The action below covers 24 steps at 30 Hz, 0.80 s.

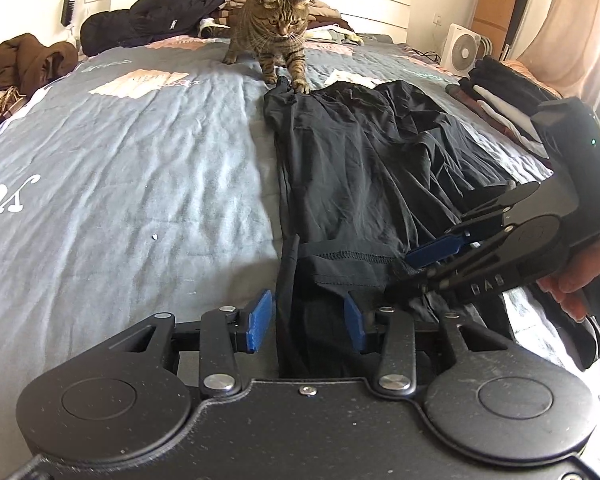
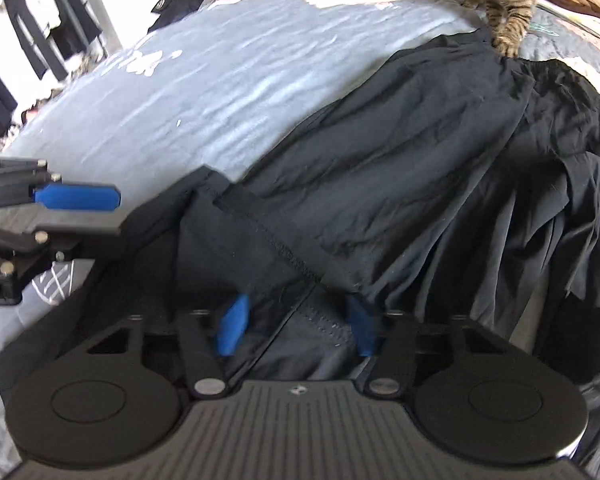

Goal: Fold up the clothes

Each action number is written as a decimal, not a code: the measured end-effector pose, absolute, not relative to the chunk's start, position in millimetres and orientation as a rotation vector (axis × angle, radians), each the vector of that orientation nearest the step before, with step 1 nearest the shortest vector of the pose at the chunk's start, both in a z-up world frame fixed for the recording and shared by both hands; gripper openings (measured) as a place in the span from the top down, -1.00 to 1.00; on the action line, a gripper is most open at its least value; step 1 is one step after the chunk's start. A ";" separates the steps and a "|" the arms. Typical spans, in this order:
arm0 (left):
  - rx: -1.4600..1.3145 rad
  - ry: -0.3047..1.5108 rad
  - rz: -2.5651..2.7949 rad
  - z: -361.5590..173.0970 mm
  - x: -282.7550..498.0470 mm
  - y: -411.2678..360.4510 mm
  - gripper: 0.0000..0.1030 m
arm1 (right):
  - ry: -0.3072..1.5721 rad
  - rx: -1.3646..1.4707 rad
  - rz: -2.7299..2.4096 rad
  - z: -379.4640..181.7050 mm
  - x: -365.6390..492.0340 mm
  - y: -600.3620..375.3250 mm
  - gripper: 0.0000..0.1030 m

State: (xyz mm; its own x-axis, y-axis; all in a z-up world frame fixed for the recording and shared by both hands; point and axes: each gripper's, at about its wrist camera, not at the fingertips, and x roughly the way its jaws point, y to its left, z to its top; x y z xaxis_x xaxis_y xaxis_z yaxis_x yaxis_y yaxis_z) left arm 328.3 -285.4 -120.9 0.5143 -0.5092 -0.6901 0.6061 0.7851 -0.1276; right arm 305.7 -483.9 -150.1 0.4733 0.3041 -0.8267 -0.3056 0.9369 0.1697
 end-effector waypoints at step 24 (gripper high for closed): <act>0.153 0.778 -0.697 -117.3 320.6 -293.1 0.05 | 1.042 0.071 0.168 -137.0 278.0 -542.1 0.61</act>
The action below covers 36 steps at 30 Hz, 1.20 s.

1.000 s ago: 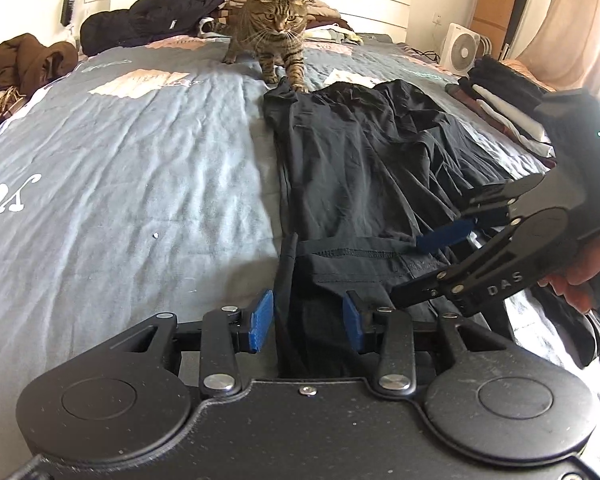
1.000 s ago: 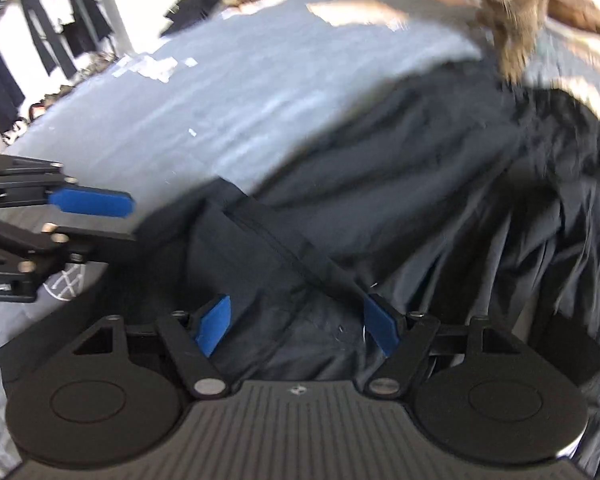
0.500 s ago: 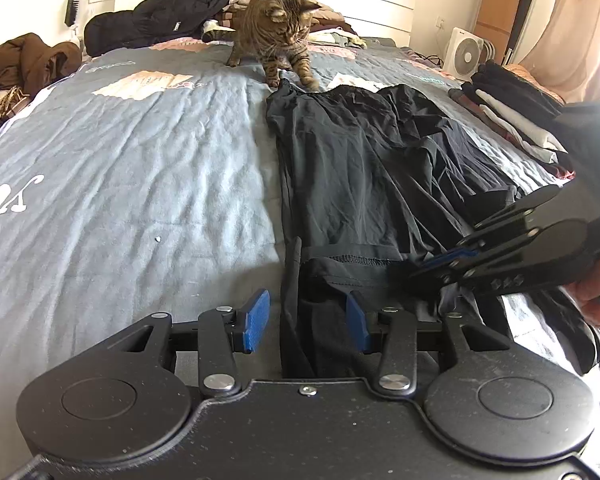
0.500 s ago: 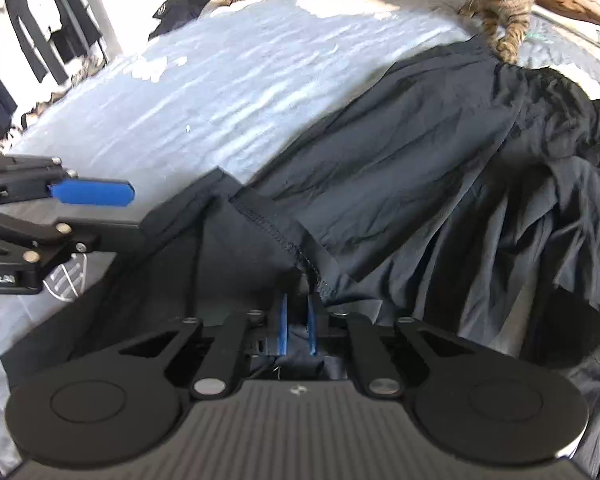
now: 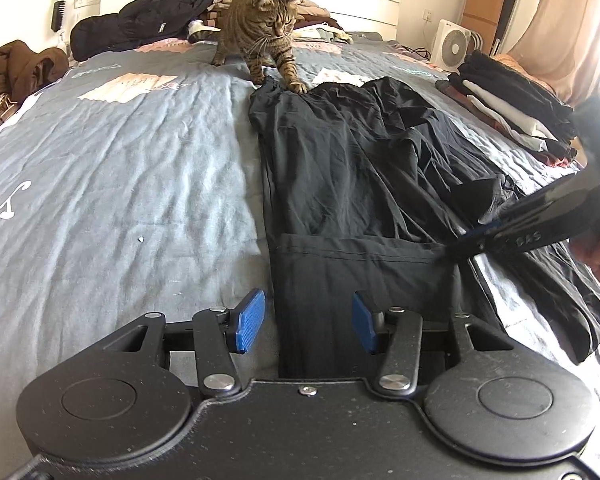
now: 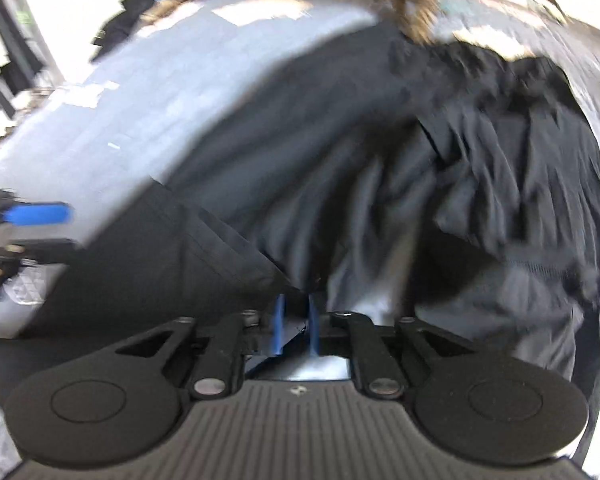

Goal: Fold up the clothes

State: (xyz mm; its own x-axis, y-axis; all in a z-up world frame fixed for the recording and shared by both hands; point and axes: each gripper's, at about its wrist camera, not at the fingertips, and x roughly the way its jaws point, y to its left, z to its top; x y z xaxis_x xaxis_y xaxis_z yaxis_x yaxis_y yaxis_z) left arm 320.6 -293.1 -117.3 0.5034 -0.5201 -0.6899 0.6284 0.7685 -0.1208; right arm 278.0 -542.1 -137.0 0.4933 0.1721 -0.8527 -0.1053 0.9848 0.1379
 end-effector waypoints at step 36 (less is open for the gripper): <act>-0.166 1.025 -0.972 -125.5 329.0 -267.8 -0.11 | 1.079 0.292 0.560 -144.4 95.9 -467.1 -0.18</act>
